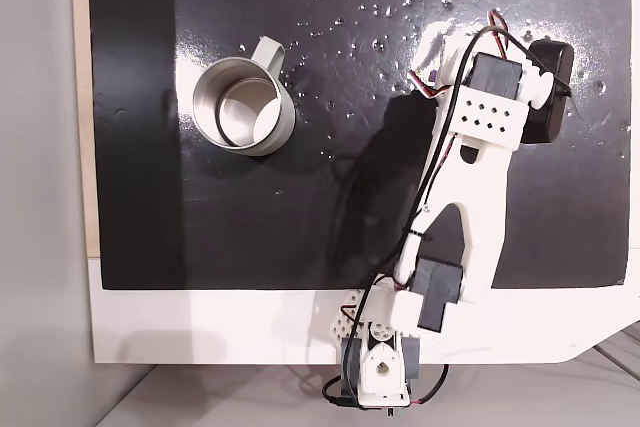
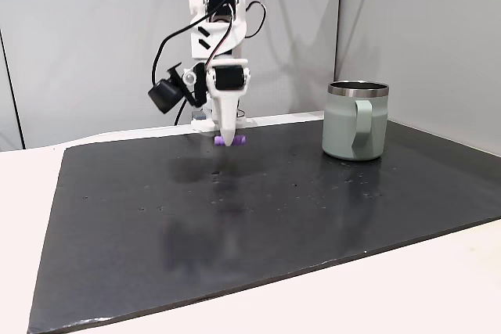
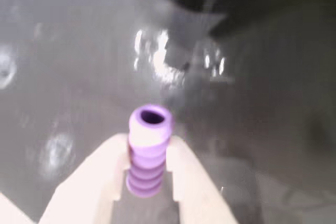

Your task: Grasp a pengrip and put it in the cup.

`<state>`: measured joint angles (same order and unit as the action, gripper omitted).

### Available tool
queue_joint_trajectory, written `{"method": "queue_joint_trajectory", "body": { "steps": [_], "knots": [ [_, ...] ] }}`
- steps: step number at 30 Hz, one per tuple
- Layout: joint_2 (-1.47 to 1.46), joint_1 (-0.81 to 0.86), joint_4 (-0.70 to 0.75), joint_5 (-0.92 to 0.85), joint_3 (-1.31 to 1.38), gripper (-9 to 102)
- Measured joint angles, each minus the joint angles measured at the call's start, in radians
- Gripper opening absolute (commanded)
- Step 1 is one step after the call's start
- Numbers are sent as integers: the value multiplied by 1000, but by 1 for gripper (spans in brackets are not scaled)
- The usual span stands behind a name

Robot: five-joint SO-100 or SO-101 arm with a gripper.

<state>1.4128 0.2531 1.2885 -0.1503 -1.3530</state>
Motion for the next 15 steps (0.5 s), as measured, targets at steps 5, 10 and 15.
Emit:
{"method": "queue_joint_trajectory", "body": {
  "steps": [5, 10, 15],
  "knots": [
    [166, -67, 94, 0, 0, 0],
    [288, -178, 158, 21, 21, 0],
    [322, -330, 210, 54, 135, 0]
  ]
}}
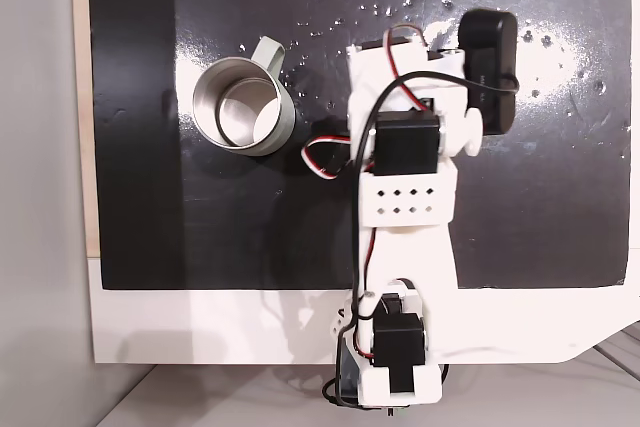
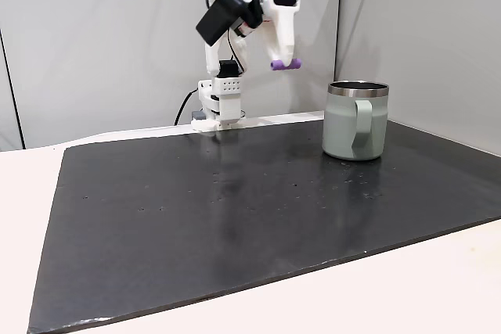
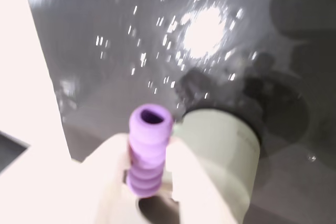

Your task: Grasp a pengrip and put it in the cup.

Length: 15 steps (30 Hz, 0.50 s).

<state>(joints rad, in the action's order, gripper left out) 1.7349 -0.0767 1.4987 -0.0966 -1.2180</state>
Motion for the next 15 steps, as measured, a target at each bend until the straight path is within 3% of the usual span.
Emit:
{"method": "queue_joint_trajectory", "body": {
  "steps": [7, 15],
  "knots": [
    [-58, -213, 92, 26, 204, 0],
    [-176, -342, 160, 34, 279, 0]
  ]
}}
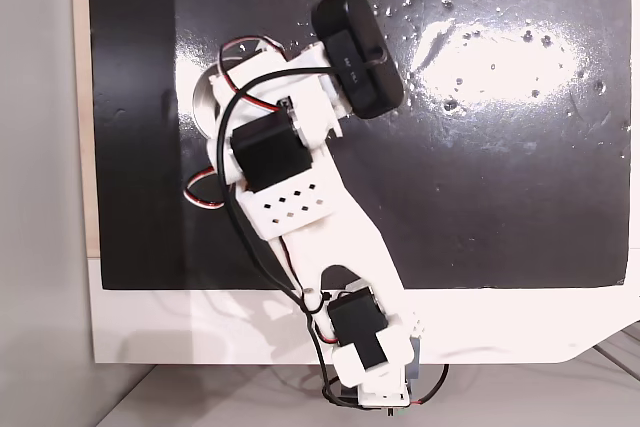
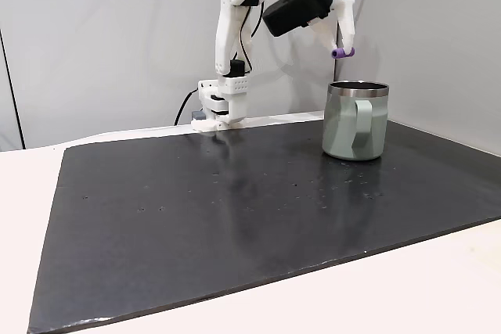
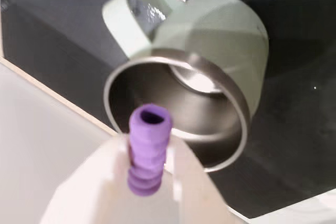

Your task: Grasp a pengrip and put it in the cup.

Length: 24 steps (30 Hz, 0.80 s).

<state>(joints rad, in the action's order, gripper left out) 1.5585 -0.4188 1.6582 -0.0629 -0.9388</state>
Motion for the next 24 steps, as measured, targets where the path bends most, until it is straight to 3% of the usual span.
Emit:
{"method": "queue_joint_trajectory", "body": {
  "steps": [13, 19, 24],
  "knots": [
    [-87, -121, 8, -23, 0, 0],
    [-92, -120, 8, -28, 0, 15],
    [-92, -130, 8, -28, 0, 17]
  ]
}}
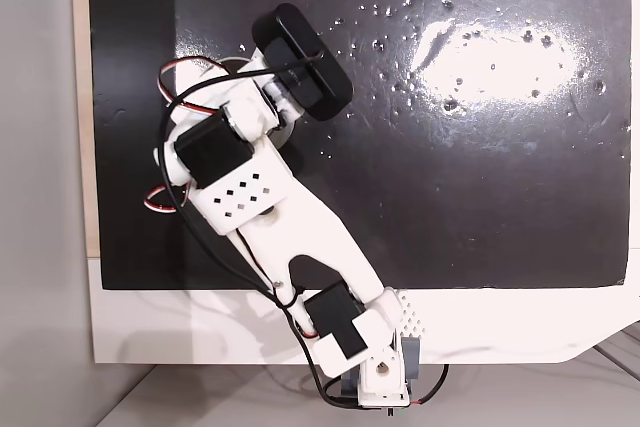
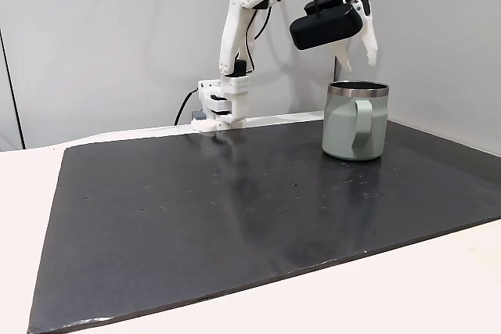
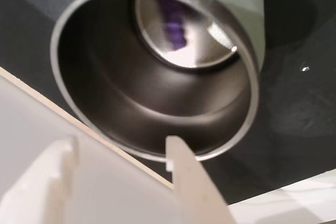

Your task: Grasp a pengrip and put it in the cup.

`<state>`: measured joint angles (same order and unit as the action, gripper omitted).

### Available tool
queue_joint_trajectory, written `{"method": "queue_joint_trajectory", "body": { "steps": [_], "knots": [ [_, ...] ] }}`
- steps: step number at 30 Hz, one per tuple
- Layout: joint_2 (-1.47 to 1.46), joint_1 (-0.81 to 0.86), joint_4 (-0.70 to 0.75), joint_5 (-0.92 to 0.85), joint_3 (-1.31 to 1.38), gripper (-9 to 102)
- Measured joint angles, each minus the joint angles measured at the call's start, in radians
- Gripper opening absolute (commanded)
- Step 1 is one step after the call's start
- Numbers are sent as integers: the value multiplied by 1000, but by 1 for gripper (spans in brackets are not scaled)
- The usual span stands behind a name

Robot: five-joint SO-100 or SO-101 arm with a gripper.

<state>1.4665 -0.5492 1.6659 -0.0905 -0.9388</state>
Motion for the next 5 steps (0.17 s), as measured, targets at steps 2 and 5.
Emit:
{"method": "queue_joint_trajectory", "body": {
  "steps": [2, 5],
  "knots": [
    [0, 0, 0, 0, 0, 17],
    [0, 0, 0, 0, 0, 17]
  ]
}}
